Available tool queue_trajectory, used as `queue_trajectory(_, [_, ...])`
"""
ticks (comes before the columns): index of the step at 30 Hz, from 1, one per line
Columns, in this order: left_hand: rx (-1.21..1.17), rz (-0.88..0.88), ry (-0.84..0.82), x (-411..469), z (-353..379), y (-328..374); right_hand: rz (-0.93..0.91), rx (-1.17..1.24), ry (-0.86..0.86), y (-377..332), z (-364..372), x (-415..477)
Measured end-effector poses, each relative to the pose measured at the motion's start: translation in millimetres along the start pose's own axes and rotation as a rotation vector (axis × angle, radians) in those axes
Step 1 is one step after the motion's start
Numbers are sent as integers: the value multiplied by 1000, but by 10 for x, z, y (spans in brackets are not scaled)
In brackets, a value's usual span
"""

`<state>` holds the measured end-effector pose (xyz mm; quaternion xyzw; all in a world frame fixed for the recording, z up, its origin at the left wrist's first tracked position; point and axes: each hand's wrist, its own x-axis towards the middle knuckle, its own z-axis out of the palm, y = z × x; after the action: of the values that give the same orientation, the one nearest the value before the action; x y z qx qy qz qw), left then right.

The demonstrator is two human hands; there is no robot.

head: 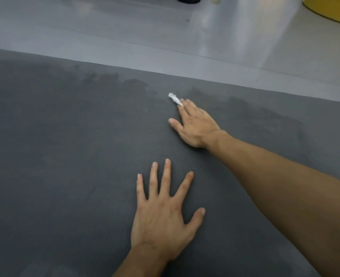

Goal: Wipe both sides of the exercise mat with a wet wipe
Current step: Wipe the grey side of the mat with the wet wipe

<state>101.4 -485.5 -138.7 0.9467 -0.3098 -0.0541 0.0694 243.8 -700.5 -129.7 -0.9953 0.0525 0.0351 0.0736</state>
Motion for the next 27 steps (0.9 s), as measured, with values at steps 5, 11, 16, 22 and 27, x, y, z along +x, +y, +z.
queue_trajectory(5, [31, -24, -6, -12, -3, 8, 345, 12, 92, 804, -70, -322])
queue_trajectory(11, [47, -3, 10, 3, 8, 22, 699, 120, 24, 1408, -200, -441])
queue_trajectory(16, [20, -7, 39, 18, 29, 31, 491, 148, -23, 806, -208, 82])
queue_trajectory(22, [13, -7, 49, 44, 49, 34, -1, 214, -66, -550, -124, 446])
queue_trajectory(27, [28, 2, 32, 34, 58, 11, -39, 114, -136, -824, -29, 422])
